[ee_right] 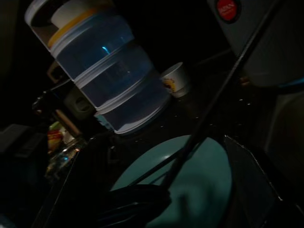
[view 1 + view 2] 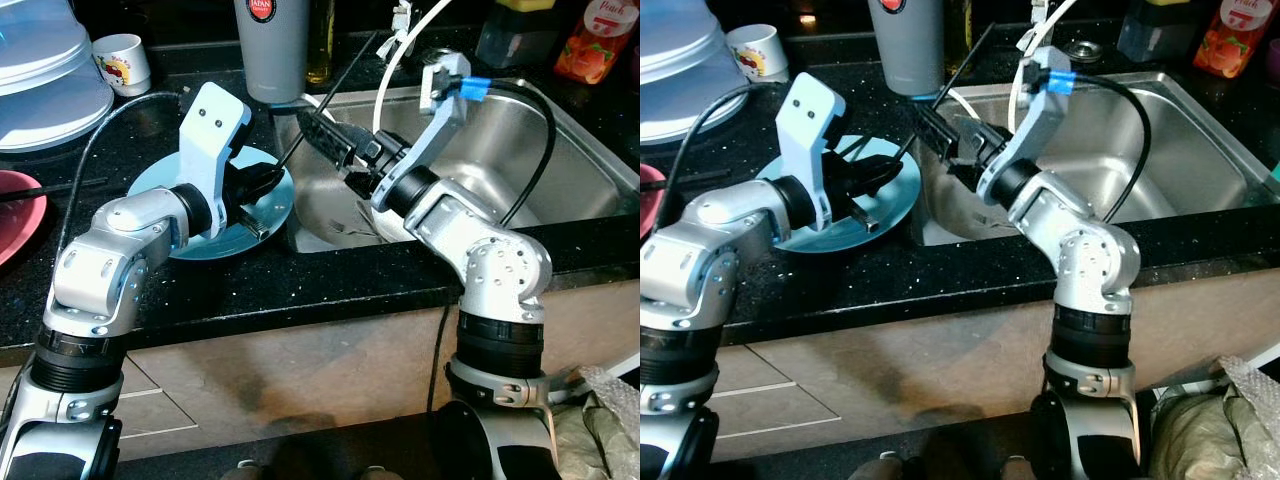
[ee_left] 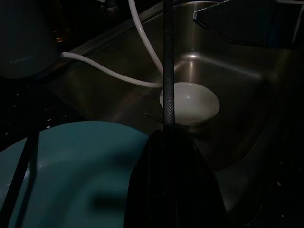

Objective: Kitchen organization

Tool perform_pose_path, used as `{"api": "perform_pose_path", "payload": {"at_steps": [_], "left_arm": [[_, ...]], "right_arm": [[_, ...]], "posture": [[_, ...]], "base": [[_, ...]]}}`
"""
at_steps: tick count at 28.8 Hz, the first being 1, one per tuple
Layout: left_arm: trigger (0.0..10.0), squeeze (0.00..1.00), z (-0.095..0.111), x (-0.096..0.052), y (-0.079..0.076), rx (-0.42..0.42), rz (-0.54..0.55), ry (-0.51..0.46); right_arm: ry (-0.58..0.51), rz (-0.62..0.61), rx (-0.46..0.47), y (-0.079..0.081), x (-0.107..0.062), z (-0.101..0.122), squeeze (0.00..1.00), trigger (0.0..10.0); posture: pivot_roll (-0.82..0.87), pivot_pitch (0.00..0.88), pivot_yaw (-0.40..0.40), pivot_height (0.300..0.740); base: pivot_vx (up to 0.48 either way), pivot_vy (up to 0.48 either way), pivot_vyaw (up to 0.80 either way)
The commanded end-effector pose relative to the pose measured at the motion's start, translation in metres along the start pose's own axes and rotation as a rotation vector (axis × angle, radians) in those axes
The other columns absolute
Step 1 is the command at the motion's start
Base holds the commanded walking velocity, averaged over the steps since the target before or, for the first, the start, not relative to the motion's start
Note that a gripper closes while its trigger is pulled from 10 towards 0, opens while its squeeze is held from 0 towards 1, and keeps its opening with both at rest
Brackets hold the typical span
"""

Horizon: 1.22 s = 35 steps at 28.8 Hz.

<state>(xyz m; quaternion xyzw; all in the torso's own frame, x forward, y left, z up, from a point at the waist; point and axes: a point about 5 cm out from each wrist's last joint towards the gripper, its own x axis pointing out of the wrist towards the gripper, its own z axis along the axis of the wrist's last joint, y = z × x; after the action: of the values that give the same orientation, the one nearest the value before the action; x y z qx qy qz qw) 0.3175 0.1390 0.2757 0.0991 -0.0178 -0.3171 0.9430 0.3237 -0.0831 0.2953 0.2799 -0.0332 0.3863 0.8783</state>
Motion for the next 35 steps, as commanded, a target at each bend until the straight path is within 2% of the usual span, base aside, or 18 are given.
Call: {"api": "perform_pose_path", "payload": {"at_steps": [1, 8, 10, 18, 19, 21, 22, 35], "left_arm": [[0.0, 0.00, -0.007, 0.002, -0.004, -0.026, -0.013, 0.007], [0.0, 0.00, -0.007, 0.002, -0.008, -0.032, -0.044, 0.007], [0.0, 0.00, -0.009, 0.001, -0.012, -0.026, -0.082, 0.014], [0.0, 0.00, -0.007, 0.000, -0.014, -0.019, -0.106, 0.012], [0.0, 0.00, -0.007, -0.001, -0.014, -0.019, -0.100, 0.014], [0.0, 0.00, -0.008, -0.001, -0.013, -0.019, -0.096, 0.014], [0.0, 0.00, -0.008, -0.001, -0.012, -0.020, -0.090, 0.014], [0.0, 0.00, -0.009, -0.002, -0.015, -0.022, -0.120, 0.024]], "right_arm": [[-0.004, 0.056, 0.036, 0.010, 0.000, 0.006, 0.00, 10.0], [0.043, 0.083, 0.001, 0.015, -0.001, 0.001, 0.00, 10.0], [0.063, 0.050, -0.016, 0.013, 0.001, -0.003, 0.00, 10.0], [0.075, 0.007, -0.018, 0.008, 0.001, -0.004, 0.00, 10.0], [0.070, -0.011, -0.009, 0.005, 0.001, -0.004, 0.00, 2.5], [0.069, -0.016, -0.006, 0.005, 0.000, -0.004, 0.00, 2.5], [0.067, -0.022, -0.005, 0.004, 0.000, -0.003, 0.00, 0.0], [0.046, -0.039, -0.007, 0.001, 0.001, -0.001, 0.00, 0.0]], "posture": [[0.02, 0.116, 0.023, 0.740], [0.02, 0.113, 0.023, 0.740], [0.02, 0.112, 0.024, 0.740], [0.02, 0.107, 0.021, 0.740], [0.02, 0.102, 0.021, 0.740], [0.02, 0.102, 0.021, 0.740], [0.02, 0.102, 0.020, 0.740], [0.02, 0.092, 0.016, 0.740]], "base": [[0.000, 0.000, 0.00], [0.000, 0.000, 0.00], [0.000, 0.000, 0.00], [0.000, 0.000, 0.00], [0.000, 0.000, 0.00], [0.000, 0.000, 0.00], [0.000, 0.000, 0.00], [0.000, 0.000, 0.00]]}}
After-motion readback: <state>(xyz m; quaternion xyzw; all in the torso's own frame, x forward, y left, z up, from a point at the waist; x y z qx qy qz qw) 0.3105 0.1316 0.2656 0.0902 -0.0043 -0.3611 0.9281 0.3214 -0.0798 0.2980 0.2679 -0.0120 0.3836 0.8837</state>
